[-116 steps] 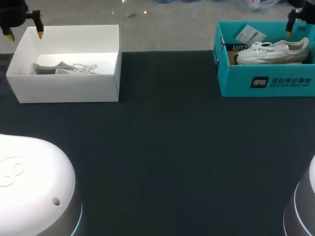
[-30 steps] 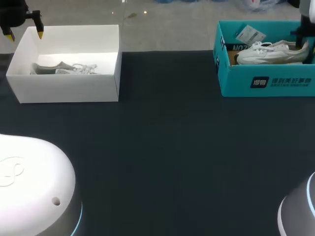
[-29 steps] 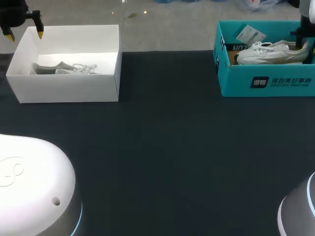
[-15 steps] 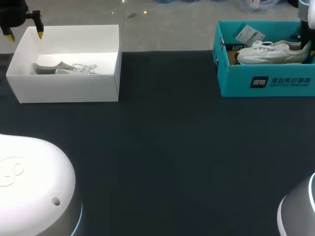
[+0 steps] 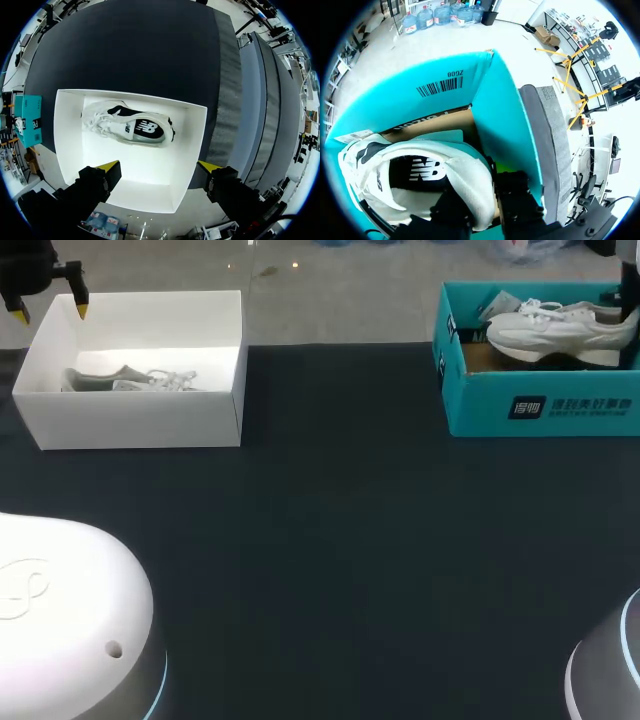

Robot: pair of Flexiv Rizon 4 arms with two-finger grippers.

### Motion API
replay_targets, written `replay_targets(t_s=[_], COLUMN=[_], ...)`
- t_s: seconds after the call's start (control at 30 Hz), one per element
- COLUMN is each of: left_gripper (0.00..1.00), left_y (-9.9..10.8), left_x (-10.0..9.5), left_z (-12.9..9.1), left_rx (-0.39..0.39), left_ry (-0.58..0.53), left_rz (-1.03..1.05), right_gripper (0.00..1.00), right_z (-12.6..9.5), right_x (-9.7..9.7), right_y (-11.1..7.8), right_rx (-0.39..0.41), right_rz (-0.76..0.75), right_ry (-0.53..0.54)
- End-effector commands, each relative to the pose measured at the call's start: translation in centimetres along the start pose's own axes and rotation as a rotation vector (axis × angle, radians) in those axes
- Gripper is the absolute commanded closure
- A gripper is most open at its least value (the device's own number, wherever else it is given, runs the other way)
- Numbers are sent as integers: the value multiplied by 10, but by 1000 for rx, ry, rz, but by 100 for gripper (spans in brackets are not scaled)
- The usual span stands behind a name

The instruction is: Take the shoe out of the shoebox, open the shoe tongue, remove and reinsert the insole, then place the shoe into the shoebox

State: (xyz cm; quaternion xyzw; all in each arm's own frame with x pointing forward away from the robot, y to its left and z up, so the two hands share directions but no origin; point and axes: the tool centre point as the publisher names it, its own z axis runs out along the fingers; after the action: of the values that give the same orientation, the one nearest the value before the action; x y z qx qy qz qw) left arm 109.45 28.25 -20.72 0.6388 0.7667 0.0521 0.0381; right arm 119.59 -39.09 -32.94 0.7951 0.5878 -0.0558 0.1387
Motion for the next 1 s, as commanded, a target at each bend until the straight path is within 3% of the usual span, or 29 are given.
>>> replay_targets(t_s=[0.03, 0.57, 1.0], left_gripper=[0, 0, 0], left_y=[-1, -1, -1], left_x=[0, 0, 0], left_z=[0, 0, 0], left_rx=[-2, -2, -2], left_ry=[2, 2, 2], left_rz=[0, 0, 0], right_gripper=[100, 100, 100], right_z=[-41, -152, -210], right_x=[-12, -40, -53], right_y=[4, -1, -28], right_rx=[152, 37, -36], right_rz=[-11, -35, -38], right_ry=[7, 28, 29])
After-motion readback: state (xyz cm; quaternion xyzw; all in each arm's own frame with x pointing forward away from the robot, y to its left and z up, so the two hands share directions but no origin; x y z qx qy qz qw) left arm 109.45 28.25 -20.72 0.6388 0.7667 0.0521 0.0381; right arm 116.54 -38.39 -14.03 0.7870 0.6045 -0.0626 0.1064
